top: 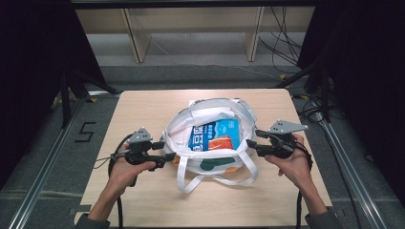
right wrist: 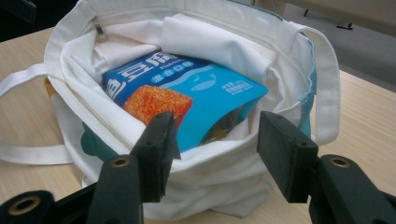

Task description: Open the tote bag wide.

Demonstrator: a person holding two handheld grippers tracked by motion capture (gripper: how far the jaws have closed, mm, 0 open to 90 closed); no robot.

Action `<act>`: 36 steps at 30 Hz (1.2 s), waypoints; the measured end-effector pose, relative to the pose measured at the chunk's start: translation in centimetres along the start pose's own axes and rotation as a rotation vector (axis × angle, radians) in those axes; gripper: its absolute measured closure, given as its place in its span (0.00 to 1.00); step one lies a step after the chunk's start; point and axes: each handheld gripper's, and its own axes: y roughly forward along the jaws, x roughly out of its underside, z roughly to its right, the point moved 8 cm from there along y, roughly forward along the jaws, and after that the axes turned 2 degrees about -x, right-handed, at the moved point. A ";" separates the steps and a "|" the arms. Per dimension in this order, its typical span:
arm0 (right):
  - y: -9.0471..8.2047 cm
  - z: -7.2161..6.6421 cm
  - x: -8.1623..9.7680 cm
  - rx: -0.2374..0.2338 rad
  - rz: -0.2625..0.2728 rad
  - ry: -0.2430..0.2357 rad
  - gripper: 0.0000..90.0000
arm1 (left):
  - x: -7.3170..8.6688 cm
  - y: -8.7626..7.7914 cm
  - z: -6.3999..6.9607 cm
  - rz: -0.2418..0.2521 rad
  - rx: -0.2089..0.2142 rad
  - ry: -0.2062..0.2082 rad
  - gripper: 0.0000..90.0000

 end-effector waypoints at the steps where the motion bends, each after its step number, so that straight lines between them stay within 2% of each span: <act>1: 0.0 -0.1 0.1 -0.001 -0.004 0.015 0.51 | 0.1 0.0 0.0 0.000 -0.007 0.001 0.37; 4: -0.1 -0.3 0.2 0.000 -0.009 0.022 0.49 | 0.3 0.0 -0.1 -0.003 -0.009 0.010 0.36; 7: -0.1 -0.4 0.3 -0.004 -0.005 0.016 0.46 | 0.5 -0.1 -0.1 -0.005 -0.007 -0.004 0.35; 8: 0.0 -0.2 0.2 0.003 0.011 -0.008 0.46 | 0.6 -0.2 -0.1 -0.006 -0.001 -0.001 0.35; 9: -0.1 -0.5 0.4 0.002 0.001 0.017 0.45 | 0.6 -0.2 -0.1 0.004 -0.013 -0.002 0.34; 10: -0.2 -0.5 0.4 0.003 0.005 0.012 0.45 | 0.6 -0.3 -0.1 0.010 -0.011 0.007 0.34; 14: -0.6 -0.9 0.5 0.002 0.003 0.030 0.43 | 1.0 -0.4 -0.1 0.002 -0.011 -0.005 0.34; 15: -0.7 -0.8 0.5 0.001 0.012 0.005 0.43 | 1.0 -0.4 -0.1 0.009 -0.014 -0.003 0.34; 17: -0.9 -1.0 0.6 0.006 0.027 -0.002 0.43 | 1.3 -0.5 0.0 -0.003 -0.011 -0.003 0.34; 18: -1.1 -1.0 0.7 0.005 0.012 0.000 0.43 | 1.3 -0.5 0.0 0.002 -0.010 -0.004 0.34; 19: -1.1 -1.2 0.7 0.005 0.026 0.010 0.43 | 1.4 -0.5 0.1 0.001 0.000 -0.003 0.34; 20: -1.3 -1.2 0.8 0.006 0.026 0.000 0.42 | 1.5 -0.5 0.2 -0.001 0.002 -0.001 0.33; 21: -1.5 -1.4 1.1 -0.002 0.001 0.022 0.42 | 1.5 -0.6 0.3 -0.007 0.002 0.001 0.33; 23: -1.6 -1.3 1.2 0.006 0.016 0.013 0.42 | 1.6 -0.6 0.3 -0.003 -0.005 0.002 0.33; 24: -1.7 -1.5 1.4 0.006 0.005 0.033 0.42 | 1.8 -0.6 0.4 -0.007 0.001 0.005 0.33; 26: -1.7 -1.3 1.4 0.008 0.015 0.009 0.41 | 1.9 -0.6 0.6 -0.005 -0.001 0.006 0.33; 27: -1.8 -1.6 1.7 0.007 0.003 0.038 0.41 | 2.0 -0.7 0.6 -0.007 0.004 0.005 0.33; 28: -1.9 -1.6 1.8 0.006 -0.003 0.028 0.40 | 2.1 -0.7 0.7 -0.009 0.001 0.009 0.33; 29: -1.8 -1.5 1.7 0.016 0.020 0.022 0.40 | 2.1 -0.6 0.8 -0.002 0.004 0.010 0.33; 30: -1.9 -1.7 2.0 0.011 0.002 0.036 0.40 | 2.2 -0.7 0.8 -0.005 0.001 0.012 0.33; 31: -2.0 -1.6 2.1 0.008 0.001 0.024 0.39 | 2.3 -0.8 0.9 -0.007 -0.003 0.015 0.33; 32: -2.0 -1.7 2.1 0.015 0.007 0.032 0.39 | 2.4 -0.8 0.9 -0.008 0.004 0.016 0.33; 33: -1.9 -1.5 2.2 0.011 0.014 0.011 0.39 | 2.4 -0.8 1.0 -0.008 0.007 0.011 0.33; 34: -2.0 -1.9 2.6 0.009 -0.008 0.050 0.39 | 2.5 -0.9 1.0 -0.007 0.008 0.016 0.33; 35: -2.0 -1.9 2.7 0.008 -0.009 0.041 0.38 | 2.5 -0.9 1.1 -0.002 0.004 0.014 0.33; 36: -2.0 -2.1 3.0 0.012 -0.006 0.054 0.38 | 2.6 -0.9 1.1 -0.003 0.004 0.014 0.33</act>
